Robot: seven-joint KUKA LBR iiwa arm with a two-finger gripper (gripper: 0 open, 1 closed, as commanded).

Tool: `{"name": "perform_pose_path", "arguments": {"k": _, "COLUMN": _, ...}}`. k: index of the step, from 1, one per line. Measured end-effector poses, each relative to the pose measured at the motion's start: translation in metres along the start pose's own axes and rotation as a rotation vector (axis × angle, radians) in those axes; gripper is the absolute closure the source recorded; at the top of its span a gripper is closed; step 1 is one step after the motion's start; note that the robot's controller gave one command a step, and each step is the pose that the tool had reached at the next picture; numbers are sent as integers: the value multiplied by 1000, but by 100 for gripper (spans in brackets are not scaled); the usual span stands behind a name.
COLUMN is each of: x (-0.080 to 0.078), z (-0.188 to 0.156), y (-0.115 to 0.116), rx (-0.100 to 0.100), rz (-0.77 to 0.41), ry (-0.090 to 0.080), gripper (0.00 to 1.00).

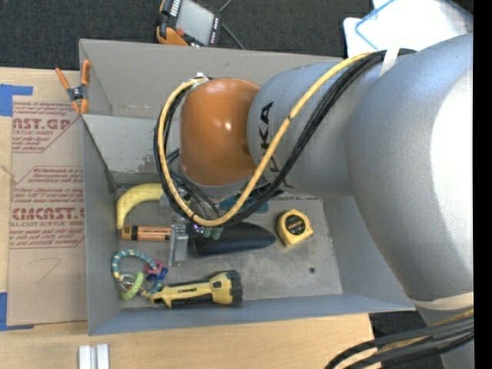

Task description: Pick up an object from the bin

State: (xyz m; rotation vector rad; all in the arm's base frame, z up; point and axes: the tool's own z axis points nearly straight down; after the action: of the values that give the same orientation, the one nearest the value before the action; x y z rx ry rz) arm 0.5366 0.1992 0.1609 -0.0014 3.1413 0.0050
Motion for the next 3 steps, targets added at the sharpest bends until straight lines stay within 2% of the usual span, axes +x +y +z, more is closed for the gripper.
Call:
{"name": "perform_pose_path", "arguments": {"k": 1, "x": 0, "z": 0, "y": 0, "rx": 0, "rz": 0, "ry": 0, "gripper": 0}}
{"name": "perform_pose_path", "arguments": {"k": 2, "x": 16, "z": 14, "y": -21, "rx": 0, "rz": 9, "ry": -2, "gripper": 0}}
{"name": "perform_pose_path", "arguments": {"k": 3, "x": -17, "z": -46, "y": -18, "rx": -2, "rz": -245, "ry": -11, "gripper": 0}}
